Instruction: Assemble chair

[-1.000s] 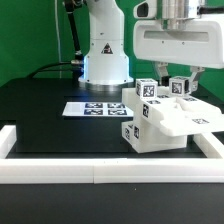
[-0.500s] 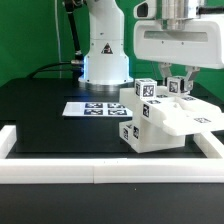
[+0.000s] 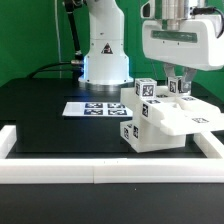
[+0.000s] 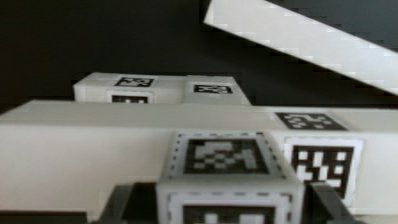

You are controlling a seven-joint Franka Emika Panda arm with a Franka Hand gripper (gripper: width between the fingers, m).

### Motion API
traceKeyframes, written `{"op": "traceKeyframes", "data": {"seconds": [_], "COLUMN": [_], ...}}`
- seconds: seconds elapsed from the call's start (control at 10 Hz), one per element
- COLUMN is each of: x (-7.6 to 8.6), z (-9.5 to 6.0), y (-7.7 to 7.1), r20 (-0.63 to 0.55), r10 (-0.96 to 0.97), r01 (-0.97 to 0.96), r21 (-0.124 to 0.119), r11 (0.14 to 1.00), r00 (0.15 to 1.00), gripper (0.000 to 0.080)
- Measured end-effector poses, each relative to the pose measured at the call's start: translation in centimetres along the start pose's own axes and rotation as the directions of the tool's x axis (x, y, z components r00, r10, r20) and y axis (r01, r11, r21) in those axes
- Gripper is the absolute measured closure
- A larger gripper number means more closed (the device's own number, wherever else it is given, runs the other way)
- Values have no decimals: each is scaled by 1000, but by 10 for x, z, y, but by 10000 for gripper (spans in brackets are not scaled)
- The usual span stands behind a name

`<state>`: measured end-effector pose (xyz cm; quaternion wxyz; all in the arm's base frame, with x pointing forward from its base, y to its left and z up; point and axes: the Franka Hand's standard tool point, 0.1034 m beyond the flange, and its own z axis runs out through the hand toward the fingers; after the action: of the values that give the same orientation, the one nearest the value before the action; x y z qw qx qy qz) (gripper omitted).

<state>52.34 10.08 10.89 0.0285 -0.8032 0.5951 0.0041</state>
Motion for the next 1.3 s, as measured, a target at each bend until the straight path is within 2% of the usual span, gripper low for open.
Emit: {"op": "traceKeyframes", "data": {"seconds": [0.3,0.5,0.8,0.9,1.1,1.3], "x": [-1,-2,-4,-6,-7,-7], "z": [0,0,1,1,1,1], "y": [0,0,-1,-1,-2,-2], "r20": [8,9,20,28,32,34], "r10": [216,295,480,570,644,631], "r01": [-216,-295,-481,-570,-644,-631], "r21": [1,1,-2,-4,-7,-7], "r11": [976,956,877,822,765,776], "r00": [976,956,877,821,765,775], "gripper": [515,515,515,515,515,511]}}
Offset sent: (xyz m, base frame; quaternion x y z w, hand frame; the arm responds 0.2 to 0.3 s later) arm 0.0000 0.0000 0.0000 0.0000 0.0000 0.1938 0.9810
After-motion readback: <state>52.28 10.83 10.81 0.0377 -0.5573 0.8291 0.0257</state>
